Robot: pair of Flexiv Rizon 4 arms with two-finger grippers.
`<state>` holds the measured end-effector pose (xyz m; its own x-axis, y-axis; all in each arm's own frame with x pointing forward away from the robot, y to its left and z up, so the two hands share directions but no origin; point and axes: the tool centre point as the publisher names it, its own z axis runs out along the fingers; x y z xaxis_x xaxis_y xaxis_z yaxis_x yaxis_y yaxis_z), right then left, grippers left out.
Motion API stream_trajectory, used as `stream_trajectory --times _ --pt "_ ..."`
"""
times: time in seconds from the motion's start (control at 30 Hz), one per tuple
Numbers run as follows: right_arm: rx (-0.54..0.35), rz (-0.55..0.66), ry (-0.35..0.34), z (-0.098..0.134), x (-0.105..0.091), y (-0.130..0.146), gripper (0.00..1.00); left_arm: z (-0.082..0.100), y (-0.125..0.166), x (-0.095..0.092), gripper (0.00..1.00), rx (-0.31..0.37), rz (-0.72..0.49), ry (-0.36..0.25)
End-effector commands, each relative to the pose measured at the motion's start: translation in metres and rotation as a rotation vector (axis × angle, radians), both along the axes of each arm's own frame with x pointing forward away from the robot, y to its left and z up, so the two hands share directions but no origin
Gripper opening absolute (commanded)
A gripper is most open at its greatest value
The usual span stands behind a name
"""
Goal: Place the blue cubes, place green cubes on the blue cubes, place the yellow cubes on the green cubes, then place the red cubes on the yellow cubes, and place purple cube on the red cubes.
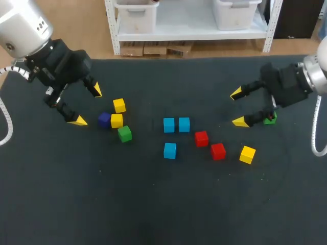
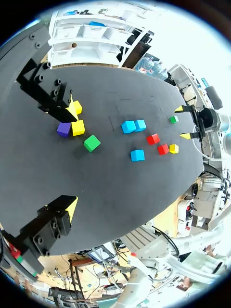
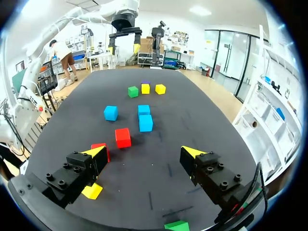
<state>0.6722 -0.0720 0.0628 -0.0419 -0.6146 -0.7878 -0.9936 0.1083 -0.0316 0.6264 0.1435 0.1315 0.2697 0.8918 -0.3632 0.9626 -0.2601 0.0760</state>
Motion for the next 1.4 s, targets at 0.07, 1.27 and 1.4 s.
stream_trajectory --times 0.07,1.27,1.4 --pt "0.002 0.0 -0.001 0.0 0.0 0.0 1.0 -0.001 0.001 0.0 1.0 -0.002 -0.002 -0.003" --pt "0.002 0.0 -0.001 0.0 0.0 0.0 1.0 -0.065 -0.113 -0.037 1.0 0.127 0.074 0.034" --pt "0.002 0.0 -0.001 0.0 0.0 0.0 1.0 -0.077 -0.125 -0.033 1.0 0.149 0.083 0.052"
